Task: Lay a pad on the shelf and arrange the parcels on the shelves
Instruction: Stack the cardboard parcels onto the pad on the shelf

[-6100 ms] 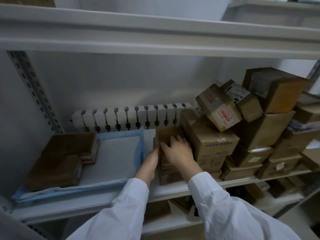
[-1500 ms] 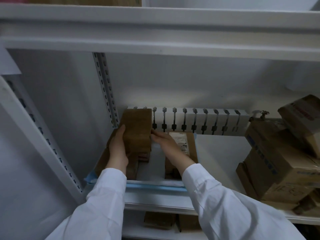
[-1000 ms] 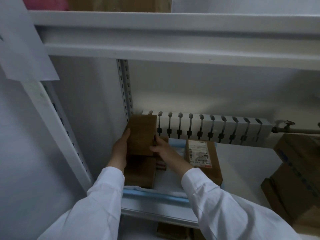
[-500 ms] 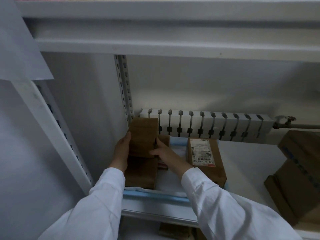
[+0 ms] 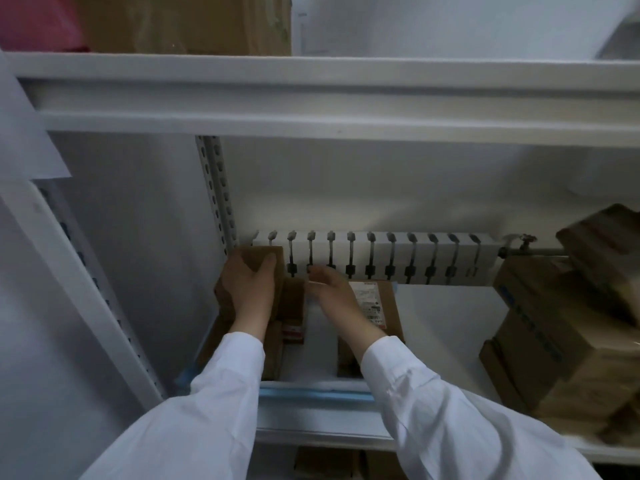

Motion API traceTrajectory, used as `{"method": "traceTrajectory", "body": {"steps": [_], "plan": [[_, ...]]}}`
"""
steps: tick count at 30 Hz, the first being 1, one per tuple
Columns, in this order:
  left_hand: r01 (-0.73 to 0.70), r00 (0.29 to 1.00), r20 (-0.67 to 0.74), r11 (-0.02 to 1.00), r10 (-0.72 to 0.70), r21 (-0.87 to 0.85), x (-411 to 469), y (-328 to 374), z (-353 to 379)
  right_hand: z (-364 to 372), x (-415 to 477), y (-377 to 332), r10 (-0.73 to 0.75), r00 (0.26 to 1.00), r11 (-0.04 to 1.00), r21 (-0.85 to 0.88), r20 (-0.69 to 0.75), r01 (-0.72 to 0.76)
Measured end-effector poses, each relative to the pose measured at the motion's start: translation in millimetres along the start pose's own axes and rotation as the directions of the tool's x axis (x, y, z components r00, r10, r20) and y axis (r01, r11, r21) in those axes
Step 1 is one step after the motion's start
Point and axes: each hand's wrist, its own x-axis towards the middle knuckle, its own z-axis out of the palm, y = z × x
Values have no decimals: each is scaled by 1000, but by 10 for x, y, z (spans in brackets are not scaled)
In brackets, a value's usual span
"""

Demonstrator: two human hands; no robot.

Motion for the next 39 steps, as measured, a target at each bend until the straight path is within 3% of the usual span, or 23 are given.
{"method": "traceTrajectory", "body": {"steps": [3, 7, 12, 14, 20, 24, 28, 32, 35, 39], "plan": [[-43, 997, 56, 989, 51, -145, -231, 180, 233, -282, -90, -104, -24, 997, 998, 61, -70, 29], [4, 982, 187, 975, 38, -221, -512, 294, 544, -677, -236, -169, -60, 982, 995, 74, -178, 75], [297, 921, 329, 921, -207, -253, -844, 509, 1075, -1221, -546, -263, -144, 929, 982, 69, -340, 177], [347, 889, 389, 909, -241, -229, -986, 581, 1249, -1411, -676, -291, -187, 905, 973, 54, -382, 224], [237, 840, 538, 941, -72, -243, -1770, 808, 1807, -2180, -1184, -297, -365, 722, 928, -163, -588, 336], [191, 779, 626, 961, -25, -199, -2172, 1040, 2129, -2607, -1412, -304, -499, 575, 866, -395, -648, 306], [92, 720, 692, 982, 49, -165, -2491, 1200, 2342, -2916, -1559, -302, -515, 532, 855, -448, -671, 262], [90, 737, 675, 982, 47, -167, -2672, 1383, 2517, -3089, -1625, -302, -510, 560, 855, -455, -653, 248], [75, 777, 629, 988, 29, -138, -2751, 1480, 2656, -3222, -1690, -294, -545, 539, 830, -504, -643, 238], [11, 812, 583, 999, 12, -35, -2821, 1564, 2788, -3375, -1761, -264, -632, 393, 761, -631, -668, 151]]}}
